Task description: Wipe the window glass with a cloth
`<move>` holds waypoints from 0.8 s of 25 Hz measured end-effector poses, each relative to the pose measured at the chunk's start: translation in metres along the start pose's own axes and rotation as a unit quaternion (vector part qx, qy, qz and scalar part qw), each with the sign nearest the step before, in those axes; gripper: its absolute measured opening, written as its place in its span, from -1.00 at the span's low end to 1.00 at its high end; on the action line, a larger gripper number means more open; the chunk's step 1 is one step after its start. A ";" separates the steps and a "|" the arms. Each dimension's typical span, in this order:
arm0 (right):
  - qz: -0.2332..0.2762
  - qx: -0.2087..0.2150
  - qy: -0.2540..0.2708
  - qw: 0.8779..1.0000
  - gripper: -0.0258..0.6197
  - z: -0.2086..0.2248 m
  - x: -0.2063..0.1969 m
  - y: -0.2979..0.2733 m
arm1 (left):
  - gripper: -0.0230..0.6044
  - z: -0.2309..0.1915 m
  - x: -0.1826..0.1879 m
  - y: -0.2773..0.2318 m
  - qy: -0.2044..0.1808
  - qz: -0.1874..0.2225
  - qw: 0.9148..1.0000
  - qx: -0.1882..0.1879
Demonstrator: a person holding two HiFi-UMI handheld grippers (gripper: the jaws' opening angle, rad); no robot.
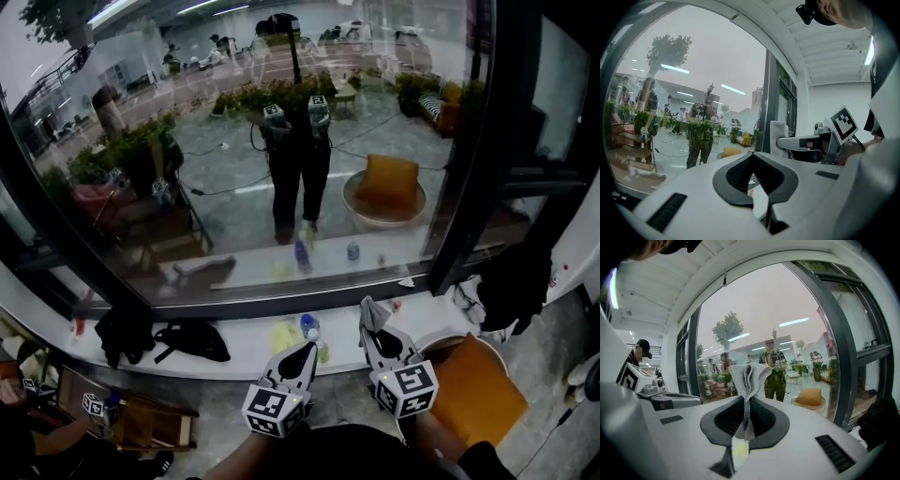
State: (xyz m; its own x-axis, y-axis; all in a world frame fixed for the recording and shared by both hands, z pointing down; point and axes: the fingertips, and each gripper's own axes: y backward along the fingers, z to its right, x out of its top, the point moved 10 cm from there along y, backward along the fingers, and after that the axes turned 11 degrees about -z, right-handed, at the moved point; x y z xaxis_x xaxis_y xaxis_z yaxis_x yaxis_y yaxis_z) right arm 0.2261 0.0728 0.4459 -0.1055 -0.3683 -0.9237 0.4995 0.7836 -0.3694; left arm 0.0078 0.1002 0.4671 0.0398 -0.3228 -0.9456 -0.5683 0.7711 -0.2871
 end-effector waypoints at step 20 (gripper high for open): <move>-0.001 0.016 0.006 1.000 -0.78 -0.008 -0.004 0.005 | -0.90 0.005 -0.003 0.006 -0.003 0.001 1.000 0.003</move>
State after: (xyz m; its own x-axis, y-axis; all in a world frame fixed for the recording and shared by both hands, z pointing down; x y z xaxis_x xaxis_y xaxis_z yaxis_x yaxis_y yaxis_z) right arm 0.2223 0.0824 0.4466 -0.1178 -0.3640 -0.9239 0.5264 0.7661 -0.3689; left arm 0.0086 0.1082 0.4678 0.0441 -0.3184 -0.9469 -0.5630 0.7751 -0.2868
